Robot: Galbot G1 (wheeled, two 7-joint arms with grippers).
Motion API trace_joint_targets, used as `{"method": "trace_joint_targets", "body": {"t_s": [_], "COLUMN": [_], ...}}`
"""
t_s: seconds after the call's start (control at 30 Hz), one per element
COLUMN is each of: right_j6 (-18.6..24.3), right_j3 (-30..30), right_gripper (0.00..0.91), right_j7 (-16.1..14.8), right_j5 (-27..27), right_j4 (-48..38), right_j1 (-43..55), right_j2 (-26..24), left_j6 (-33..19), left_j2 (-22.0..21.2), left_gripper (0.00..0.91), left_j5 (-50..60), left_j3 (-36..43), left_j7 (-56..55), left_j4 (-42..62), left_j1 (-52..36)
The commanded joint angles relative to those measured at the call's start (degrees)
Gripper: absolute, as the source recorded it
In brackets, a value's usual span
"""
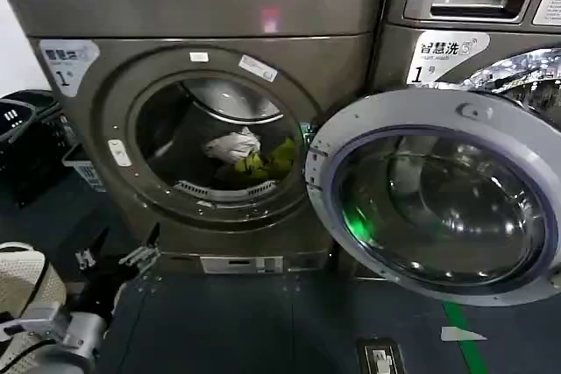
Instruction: Grasp the clothes from the dryer.
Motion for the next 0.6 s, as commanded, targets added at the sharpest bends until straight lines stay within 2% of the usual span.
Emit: {"method": "trace_joint_targets", "body": {"t_s": [0.03, 0.13, 0.33, 0.43, 0.5, 0.6], "right_j6": [-0.29, -1.45, -3.15, -3.81, -5.41, -5.58], "right_j3": [0.22, 0.87, 1.25, 1.26, 2.36, 3.13], "right_gripper": [0.907, 0.907, 0.907, 0.907, 0.907, 0.907], "right_j7": [0.44, 1.66, 1.67, 1.95, 2.84, 3.0], "right_j5": [-0.09, -0.21, -1.14, -1.04, 1.63, 1.65], "right_j4": [0.11, 0.23, 1.63, 3.11, 4.48, 4.85], "right_j1": [-0.16, -0.53, -1.24, -1.65, -1.99, -2.64], "right_j2": [0.04, -0.17, -0.27, -0.03, -0.27, -0.34], "left_j6": [-5.92, -6.41, -8.81, -9.13, -9.1, -9.6], "left_j2": [0.53, 0.7, 3.46, 6.04, 7.37, 8.15], "left_gripper": [0.907, 0.907, 0.907, 0.907, 0.907, 0.907], "left_j5": [0.78, 0.75, 0.73, -1.27, -2.47, -3.44], "left_j3": [0.34, 1.56, 4.04, 6.84, 9.09, 11.57], "left_j7": [4.94, 5.27, 4.39, 3.79, 2.89, 1.06], "left_j4": [-0.27, 0.41, 7.65, 13.03, 16.88, 23.26], "left_j1": [0.44, -0.56, -5.32, -11.34, -17.11, -23.2]}}
